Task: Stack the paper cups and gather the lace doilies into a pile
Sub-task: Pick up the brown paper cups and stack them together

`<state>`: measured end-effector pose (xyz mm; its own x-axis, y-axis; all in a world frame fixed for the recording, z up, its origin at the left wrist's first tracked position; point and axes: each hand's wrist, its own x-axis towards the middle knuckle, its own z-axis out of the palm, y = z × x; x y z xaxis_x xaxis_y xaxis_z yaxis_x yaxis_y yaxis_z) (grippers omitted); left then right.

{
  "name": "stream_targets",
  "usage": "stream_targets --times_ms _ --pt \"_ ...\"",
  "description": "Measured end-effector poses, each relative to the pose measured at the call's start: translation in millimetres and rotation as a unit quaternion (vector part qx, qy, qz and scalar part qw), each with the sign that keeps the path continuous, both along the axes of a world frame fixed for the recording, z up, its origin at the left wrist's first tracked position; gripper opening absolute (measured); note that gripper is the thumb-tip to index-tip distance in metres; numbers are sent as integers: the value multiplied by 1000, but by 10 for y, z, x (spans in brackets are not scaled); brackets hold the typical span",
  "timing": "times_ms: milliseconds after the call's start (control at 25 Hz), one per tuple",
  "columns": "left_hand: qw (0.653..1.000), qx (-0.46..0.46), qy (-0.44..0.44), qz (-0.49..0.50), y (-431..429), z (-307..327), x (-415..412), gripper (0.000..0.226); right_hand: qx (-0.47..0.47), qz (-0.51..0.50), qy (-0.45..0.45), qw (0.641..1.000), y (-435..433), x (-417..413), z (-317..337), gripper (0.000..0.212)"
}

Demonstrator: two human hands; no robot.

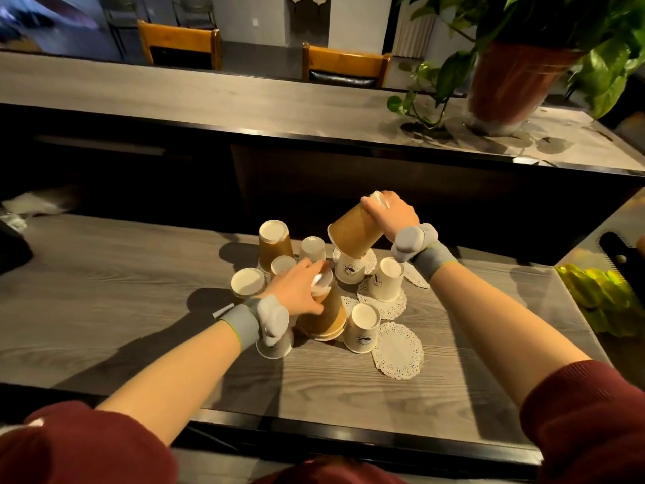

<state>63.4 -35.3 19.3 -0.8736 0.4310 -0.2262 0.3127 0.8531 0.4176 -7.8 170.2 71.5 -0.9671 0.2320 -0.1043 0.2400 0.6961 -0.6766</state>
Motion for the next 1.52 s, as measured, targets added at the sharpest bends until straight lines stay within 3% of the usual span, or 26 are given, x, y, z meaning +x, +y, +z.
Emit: stream_targets --times_ms 200,400,480,680,960,1120,1280,1400,1520 --pt "994 106 17 36 -434 524 -279 85 -86 17 46 995 -426 -270 -111 71" --pt "988 59 97 108 -978 826 -430 84 -110 76 101 986 -986 -536 -230 69" --pt "984 39 109 133 -1166 819 -422 84 -86 117 91 985 -1182 -647 -275 66" --pt "985 8 96 143 -1283 620 -313 83 106 209 53 971 -1397 -780 -499 61" --pt "990 -92 60 88 -1178 172 -311 84 123 253 -29 959 -1430 -784 -951 58" --pt "987 -137 15 81 -1133 -170 -262 82 113 251 -51 960 -1437 -835 -1028 67" --pt "990 -48 19 134 -1140 -372 -262 92 106 202 -24 973 -1451 -788 -988 65" --pt "970 94 -24 222 -1153 -486 -283 111 -21 158 73 985 -1470 -742 -720 64" --pt "927 228 -79 286 -1205 -597 -278 126 -128 189 136 964 -1533 -679 -365 60"
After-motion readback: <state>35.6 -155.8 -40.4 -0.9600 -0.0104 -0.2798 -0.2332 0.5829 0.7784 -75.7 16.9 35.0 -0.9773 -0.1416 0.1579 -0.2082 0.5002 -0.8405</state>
